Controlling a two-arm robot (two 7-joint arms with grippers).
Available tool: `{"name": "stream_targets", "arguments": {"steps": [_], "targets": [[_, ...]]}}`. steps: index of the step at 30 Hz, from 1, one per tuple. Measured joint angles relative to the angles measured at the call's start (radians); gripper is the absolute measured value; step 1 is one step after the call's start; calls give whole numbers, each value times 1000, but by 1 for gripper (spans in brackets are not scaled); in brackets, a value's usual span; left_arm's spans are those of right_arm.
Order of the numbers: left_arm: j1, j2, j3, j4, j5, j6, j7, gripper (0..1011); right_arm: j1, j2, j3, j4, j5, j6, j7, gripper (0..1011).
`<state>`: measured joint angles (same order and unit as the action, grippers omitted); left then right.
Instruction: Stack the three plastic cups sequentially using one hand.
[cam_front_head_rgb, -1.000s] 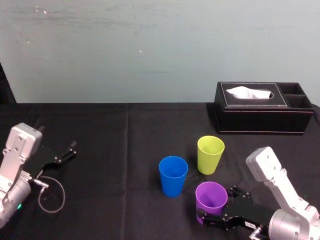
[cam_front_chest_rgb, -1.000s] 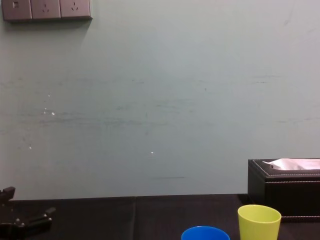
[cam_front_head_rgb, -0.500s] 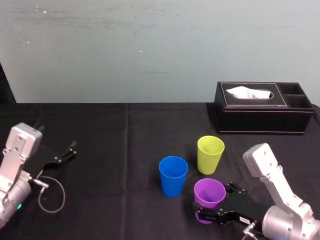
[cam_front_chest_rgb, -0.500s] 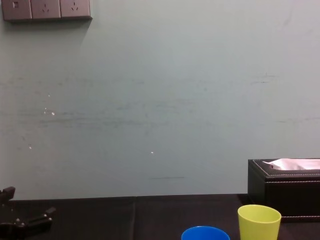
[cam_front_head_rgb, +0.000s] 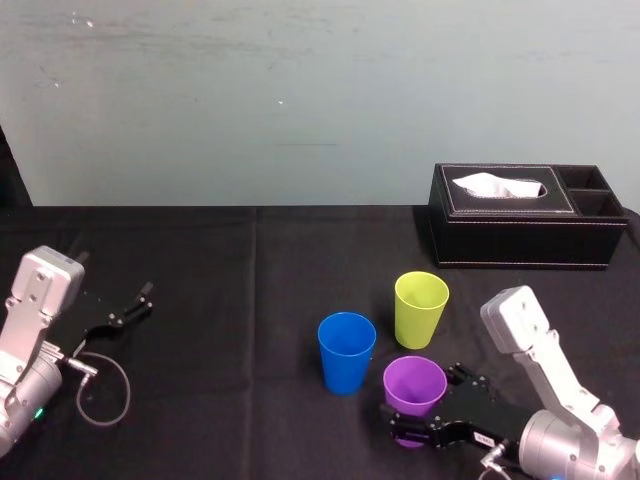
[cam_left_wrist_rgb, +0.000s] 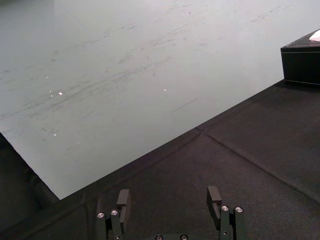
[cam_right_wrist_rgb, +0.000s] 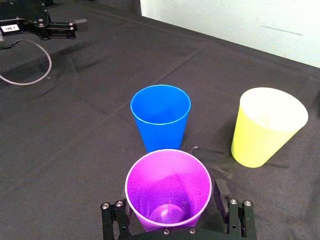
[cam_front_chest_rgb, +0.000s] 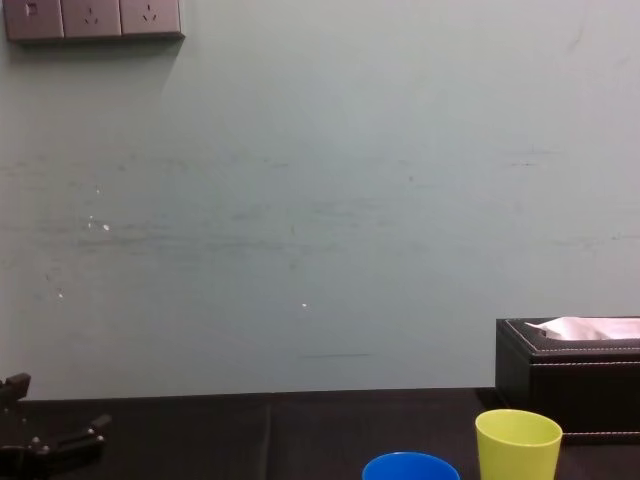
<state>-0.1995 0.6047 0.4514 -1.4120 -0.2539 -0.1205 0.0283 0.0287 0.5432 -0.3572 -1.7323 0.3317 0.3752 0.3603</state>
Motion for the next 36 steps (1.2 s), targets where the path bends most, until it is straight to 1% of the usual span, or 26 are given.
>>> {"name": "stream_targets", "arguments": {"steps": [20, 36], "targets": [[0, 0, 0, 0, 0, 0, 0, 1000, -6, 3, -2, -8, -10, 1, 8, 1003], [0, 0, 0, 0, 0, 0, 0, 1000, -18, 1, -3, 0, -32, 5, 4, 1003]]}}
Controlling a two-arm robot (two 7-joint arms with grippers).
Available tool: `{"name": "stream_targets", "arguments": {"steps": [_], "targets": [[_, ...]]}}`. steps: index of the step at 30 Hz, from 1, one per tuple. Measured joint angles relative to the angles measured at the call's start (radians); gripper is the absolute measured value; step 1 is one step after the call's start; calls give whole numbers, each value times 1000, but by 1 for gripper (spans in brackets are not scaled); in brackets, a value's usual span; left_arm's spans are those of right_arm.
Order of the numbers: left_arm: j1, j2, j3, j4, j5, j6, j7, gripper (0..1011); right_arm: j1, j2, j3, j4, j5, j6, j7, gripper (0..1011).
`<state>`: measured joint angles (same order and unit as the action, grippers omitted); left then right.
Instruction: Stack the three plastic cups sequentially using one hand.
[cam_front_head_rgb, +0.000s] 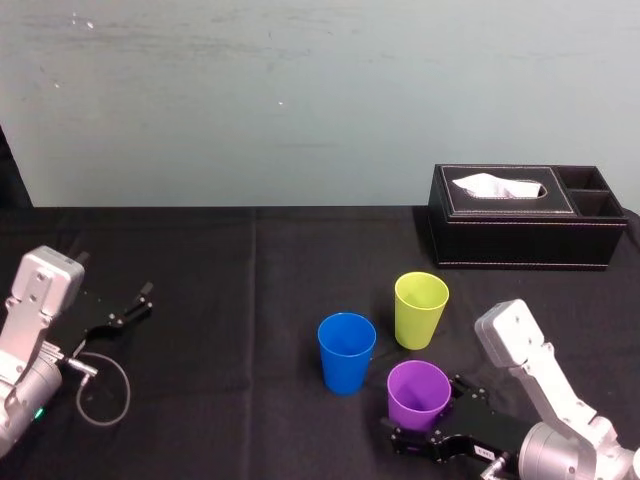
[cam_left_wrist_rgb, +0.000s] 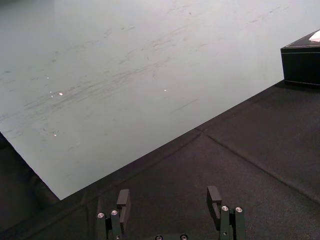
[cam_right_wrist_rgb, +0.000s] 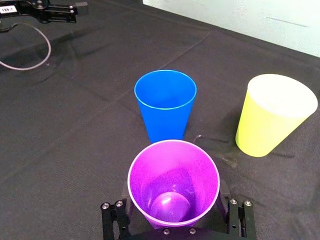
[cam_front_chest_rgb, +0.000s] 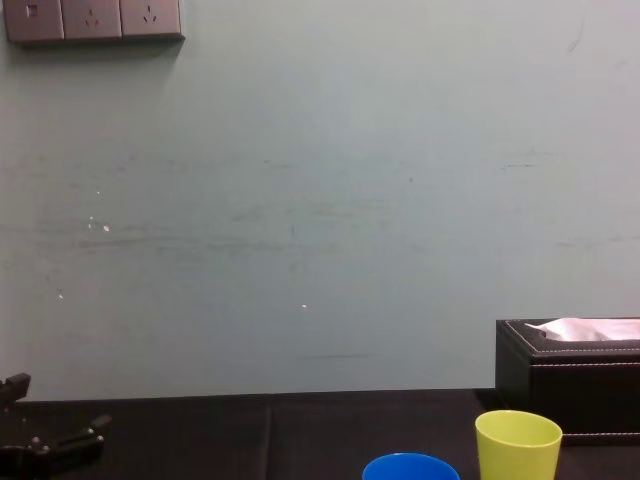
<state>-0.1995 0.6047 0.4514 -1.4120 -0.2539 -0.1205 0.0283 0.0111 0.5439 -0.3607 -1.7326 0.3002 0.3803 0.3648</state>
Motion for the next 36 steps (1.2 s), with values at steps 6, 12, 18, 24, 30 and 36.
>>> {"name": "stream_targets", "arguments": {"steps": [6, 12, 18, 24, 30, 36], "targets": [[0, 0, 0, 0, 0, 0, 0, 1000, 0, -7, 0, 11, -4, -8, 0, 1003], [0, 0, 0, 0, 0, 0, 0, 1000, 2, -15, -1, 19, -11, -12, 0, 1003], [0, 0, 0, 0, 0, 0, 0, 1000, 3, -21, -3, 23, -17, -16, 0, 1003], [0, 0, 0, 0, 0, 0, 0, 1000, 4, -24, -3, 25, -20, -19, 3, 1003], [0, 0, 0, 0, 0, 0, 0, 1000, 4, -29, -1, 26, -27, -19, 1, 1003], [0, 0, 0, 0, 0, 0, 0, 1000, 0, -36, 5, 28, -35, -20, -9, 1003]]}}
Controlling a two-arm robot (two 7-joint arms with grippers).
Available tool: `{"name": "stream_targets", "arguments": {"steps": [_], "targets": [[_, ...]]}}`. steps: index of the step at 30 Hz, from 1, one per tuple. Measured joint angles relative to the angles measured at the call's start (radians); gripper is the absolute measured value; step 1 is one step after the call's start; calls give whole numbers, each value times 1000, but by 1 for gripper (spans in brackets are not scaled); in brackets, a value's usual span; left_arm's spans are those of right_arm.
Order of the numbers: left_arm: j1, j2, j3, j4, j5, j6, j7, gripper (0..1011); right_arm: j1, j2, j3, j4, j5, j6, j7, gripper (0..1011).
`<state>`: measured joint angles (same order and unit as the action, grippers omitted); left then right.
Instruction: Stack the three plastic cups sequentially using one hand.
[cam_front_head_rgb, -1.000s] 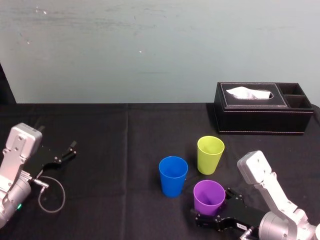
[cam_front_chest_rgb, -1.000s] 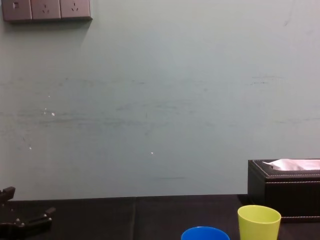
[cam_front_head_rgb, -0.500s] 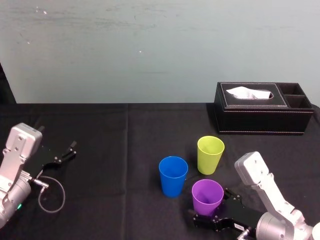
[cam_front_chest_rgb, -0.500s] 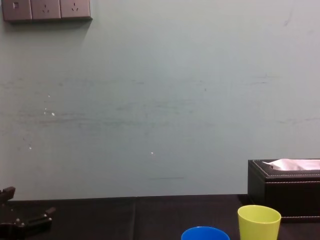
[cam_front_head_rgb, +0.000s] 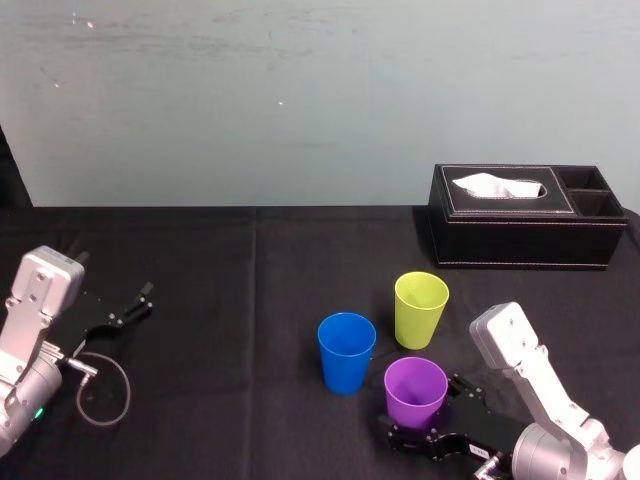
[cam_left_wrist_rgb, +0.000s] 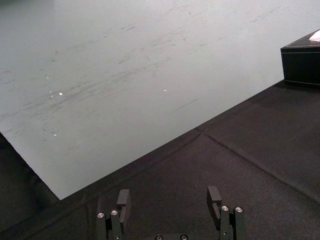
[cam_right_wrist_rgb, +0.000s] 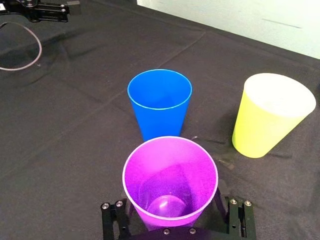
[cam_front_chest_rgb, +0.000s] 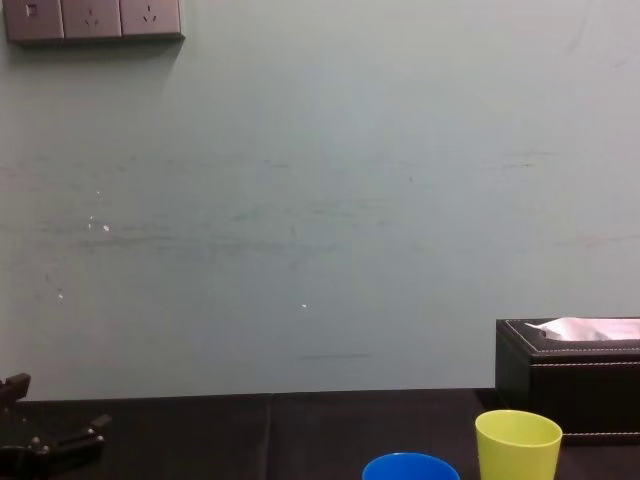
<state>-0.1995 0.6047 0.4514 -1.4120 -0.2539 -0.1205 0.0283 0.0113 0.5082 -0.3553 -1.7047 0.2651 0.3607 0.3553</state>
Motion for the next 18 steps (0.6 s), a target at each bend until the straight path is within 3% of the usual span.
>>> {"name": "stream_targets", "arguments": {"steps": [18], "targets": [[0, 0, 0, 0, 0, 0, 0, 1000, -6, -25, 14, 10, -9, -22, -7, 1003]]}}
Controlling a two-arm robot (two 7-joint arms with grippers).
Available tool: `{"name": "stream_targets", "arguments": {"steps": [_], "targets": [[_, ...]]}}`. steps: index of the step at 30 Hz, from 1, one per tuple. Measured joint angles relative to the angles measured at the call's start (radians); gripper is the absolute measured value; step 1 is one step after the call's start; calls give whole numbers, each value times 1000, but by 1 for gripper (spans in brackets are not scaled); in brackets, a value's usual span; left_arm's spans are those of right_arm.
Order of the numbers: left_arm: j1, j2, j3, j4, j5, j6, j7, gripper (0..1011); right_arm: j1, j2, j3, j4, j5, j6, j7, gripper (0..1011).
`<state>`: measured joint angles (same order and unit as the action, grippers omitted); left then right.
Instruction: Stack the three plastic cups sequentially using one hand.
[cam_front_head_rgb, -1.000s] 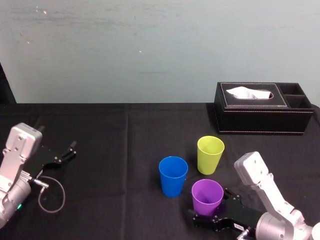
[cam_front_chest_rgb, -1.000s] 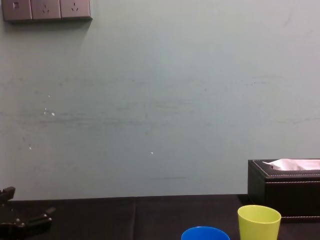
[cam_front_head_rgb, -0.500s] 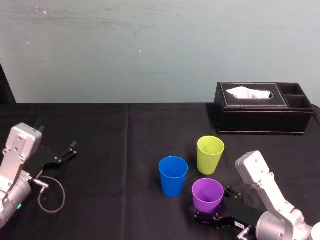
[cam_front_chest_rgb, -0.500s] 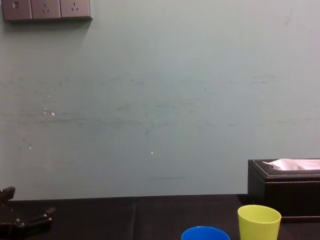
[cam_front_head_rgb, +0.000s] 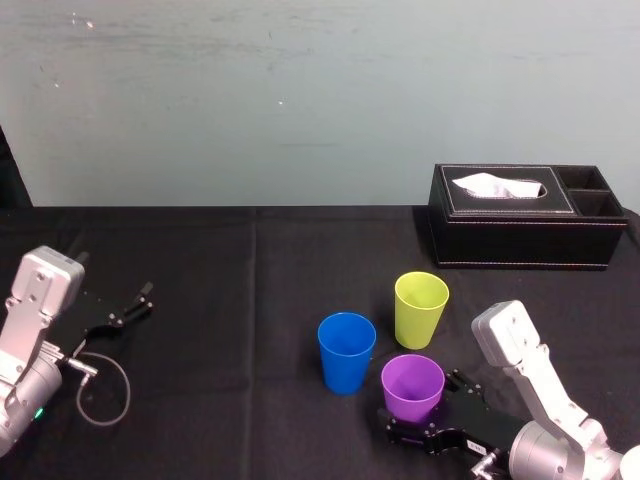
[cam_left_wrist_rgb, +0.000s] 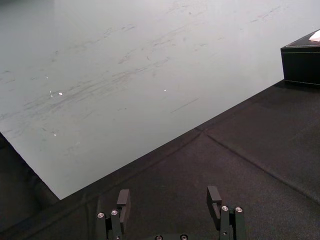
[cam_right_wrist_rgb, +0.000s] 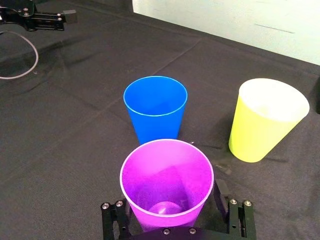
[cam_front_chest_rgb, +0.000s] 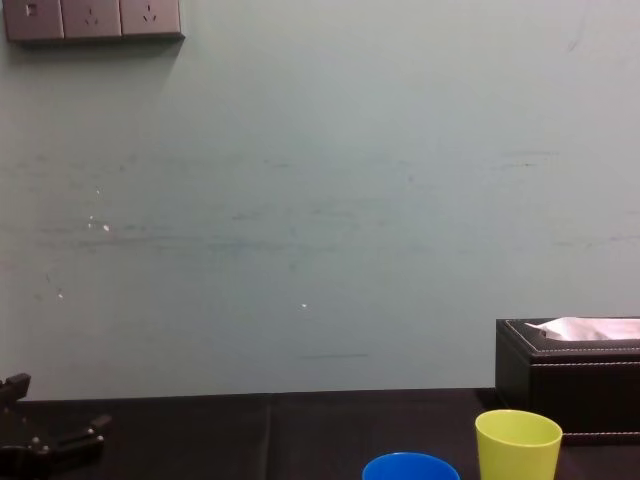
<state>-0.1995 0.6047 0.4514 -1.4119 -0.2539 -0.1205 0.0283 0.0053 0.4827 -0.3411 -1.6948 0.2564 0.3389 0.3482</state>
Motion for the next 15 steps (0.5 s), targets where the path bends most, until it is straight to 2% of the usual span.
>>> {"name": "stream_targets", "arguments": {"steps": [10, 15], "targets": [[0, 0, 0, 0, 0, 0, 0, 1000, 0, 1, 0, -1, 1, 1, 0, 1004], [0, 0, 0, 0, 0, 0, 0, 1000, 0, 1, -1, -2, 1, 2, 0, 907]]}}
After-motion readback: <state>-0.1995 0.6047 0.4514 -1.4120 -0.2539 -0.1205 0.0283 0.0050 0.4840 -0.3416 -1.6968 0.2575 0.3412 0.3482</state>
